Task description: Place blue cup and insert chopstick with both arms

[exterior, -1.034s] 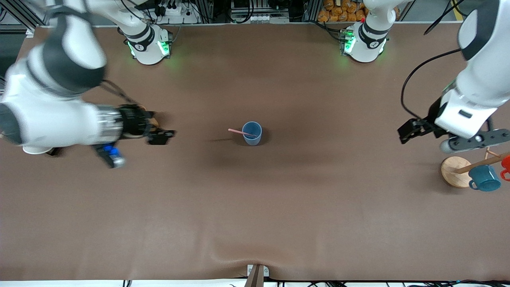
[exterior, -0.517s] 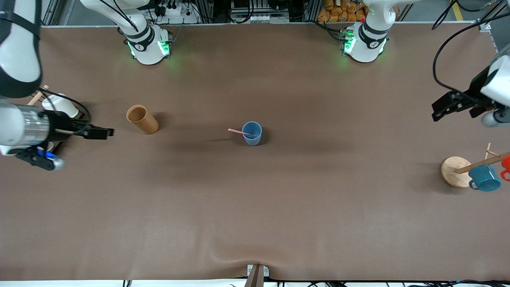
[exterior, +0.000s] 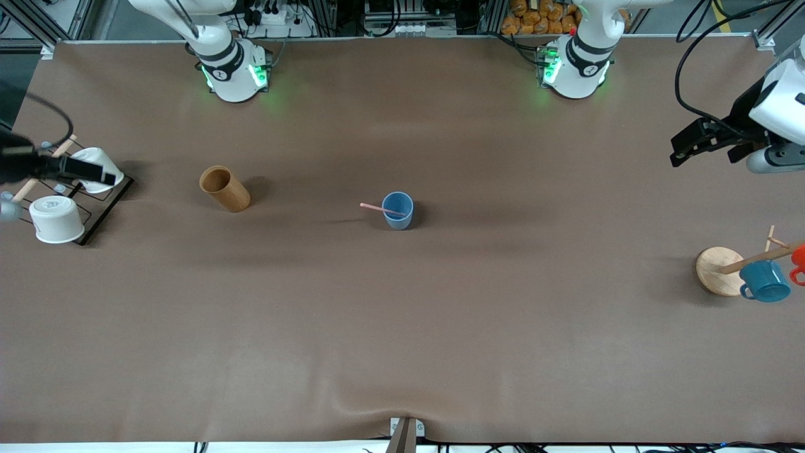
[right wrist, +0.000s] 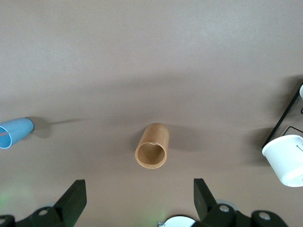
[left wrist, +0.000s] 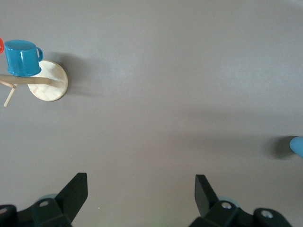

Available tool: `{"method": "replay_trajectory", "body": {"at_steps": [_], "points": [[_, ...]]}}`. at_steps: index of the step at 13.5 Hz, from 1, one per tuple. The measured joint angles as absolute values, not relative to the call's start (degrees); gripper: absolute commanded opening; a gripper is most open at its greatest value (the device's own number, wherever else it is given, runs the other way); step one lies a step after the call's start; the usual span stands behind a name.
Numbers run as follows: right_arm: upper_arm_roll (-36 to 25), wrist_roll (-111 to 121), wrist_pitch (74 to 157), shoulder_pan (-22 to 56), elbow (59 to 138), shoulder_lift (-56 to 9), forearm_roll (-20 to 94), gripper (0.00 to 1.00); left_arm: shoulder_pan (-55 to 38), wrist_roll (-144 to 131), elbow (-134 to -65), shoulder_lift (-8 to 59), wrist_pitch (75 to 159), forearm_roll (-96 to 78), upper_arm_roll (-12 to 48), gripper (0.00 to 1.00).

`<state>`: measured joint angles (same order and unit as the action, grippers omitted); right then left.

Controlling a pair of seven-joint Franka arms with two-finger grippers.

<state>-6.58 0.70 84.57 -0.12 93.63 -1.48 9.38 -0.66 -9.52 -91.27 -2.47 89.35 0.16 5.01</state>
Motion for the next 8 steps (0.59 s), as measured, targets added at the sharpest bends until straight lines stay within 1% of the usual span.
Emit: {"method": "replay_trajectory", "body": {"at_steps": [2,3,4,5,7,8], "points": [[-5.5,0.7,87.4,-0.1,101.7,5.4,7.6,1.0,-1.7,-9.5,-91.7,-2.8,89.4,0.2,4.6,1.0],[-5.1,0.8,88.2,0.0,102.7,6.8,5.9,1.0,-2.0,-9.7,-91.7,-2.8,89.4,0.2,4.5,1.0],[-4.8,0.8,87.7,0.0,101.4,6.6,4.4,1.0,-2.2,-9.8,-91.7,-2.8,89.4,0.2,4.5,1.0],[-4.4,0.8,85.3,0.0,98.4,5.1,3.7,1.0,-2.3,-9.9,-91.7,-2.8,89.4,0.2,4.5,1.0],[-3.9,0.7,80.6,0.3,90.5,0.1,3.3,1.0,-2.4,-9.9,-91.8,-2.9,89.4,0.2,4.5,1.0],[-3.8,0.7,79.6,0.4,87.7,-2.1,3.1,1.0,-2.4,-9.9,-91.8,-2.9,89.4,0.2,4.5,1.0]]}}
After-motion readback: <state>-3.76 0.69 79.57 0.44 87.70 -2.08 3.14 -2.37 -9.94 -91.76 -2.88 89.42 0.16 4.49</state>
